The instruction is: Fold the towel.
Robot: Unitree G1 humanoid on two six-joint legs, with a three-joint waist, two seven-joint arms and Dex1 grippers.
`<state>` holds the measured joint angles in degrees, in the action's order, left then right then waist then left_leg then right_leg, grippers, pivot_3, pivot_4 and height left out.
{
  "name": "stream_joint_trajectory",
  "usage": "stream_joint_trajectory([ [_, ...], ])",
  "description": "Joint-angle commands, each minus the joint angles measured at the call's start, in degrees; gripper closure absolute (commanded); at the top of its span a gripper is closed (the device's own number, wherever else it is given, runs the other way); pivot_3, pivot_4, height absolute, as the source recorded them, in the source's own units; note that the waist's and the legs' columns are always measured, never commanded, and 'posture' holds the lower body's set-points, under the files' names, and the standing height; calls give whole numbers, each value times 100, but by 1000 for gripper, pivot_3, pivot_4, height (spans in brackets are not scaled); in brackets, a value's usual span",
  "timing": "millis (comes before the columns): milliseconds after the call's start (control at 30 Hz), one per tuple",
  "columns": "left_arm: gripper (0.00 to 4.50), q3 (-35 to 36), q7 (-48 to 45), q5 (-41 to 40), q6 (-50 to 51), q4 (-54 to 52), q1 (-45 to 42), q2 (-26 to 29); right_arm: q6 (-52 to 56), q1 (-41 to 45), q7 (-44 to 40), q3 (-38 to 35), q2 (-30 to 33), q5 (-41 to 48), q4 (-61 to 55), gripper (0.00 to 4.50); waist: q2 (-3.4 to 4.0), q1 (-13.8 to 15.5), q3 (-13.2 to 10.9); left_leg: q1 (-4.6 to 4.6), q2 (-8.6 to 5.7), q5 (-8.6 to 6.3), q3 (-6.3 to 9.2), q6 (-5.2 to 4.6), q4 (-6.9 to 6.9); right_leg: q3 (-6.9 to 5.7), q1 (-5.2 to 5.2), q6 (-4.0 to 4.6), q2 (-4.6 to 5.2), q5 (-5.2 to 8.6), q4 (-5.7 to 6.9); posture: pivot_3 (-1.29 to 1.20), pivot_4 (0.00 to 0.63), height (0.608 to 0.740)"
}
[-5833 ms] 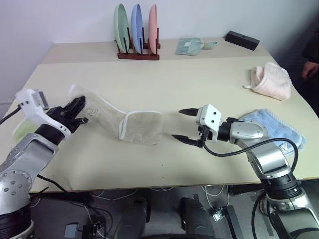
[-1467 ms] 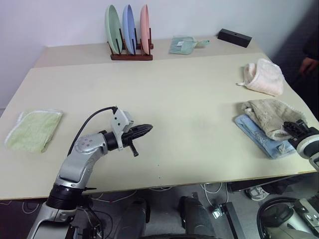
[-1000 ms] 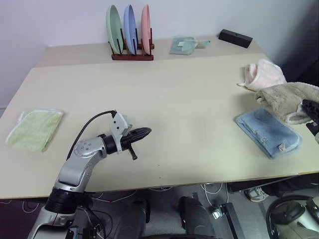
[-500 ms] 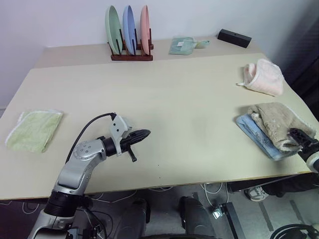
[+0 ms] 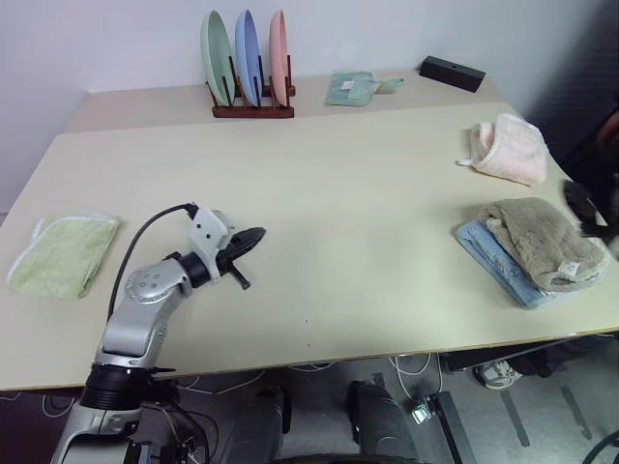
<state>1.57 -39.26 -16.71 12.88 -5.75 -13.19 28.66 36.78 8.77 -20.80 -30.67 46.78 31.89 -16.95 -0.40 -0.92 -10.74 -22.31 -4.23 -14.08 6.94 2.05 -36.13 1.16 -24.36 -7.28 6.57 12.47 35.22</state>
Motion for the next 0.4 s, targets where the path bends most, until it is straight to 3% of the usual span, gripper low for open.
stream_joint_trajectory([
  [33, 4500, 476, 104, 7, -116, -283, 372, 236, -517, 491, -969, 1084, 53, -103, -207, 508, 1, -21, 0, 0, 2, 0, -1, 0, 0, 1, -1, 0, 0, 0, -1, 0, 150, 740],
  [167, 4500, 763, 241, -131, 39, -727, 854, 312, -792, 875, -1597, 1854, -90, -297, 265, 508, -11, 40, -7, -3, 7, -1, 5, -1, -1, -1, -2, 0, 0, 0, -3, 0, 150, 740],
  [400, 4500, 1050, 576, -178, 190, -1308, 1454, 178, -1147, 1359, -2317, 2443, -367, -515, 1105, 508, -15, 148, -9, -9, -1, -1, 6, 1, -9, 0, 0, 1, 10, -2, -10, 0, 150, 740],
])
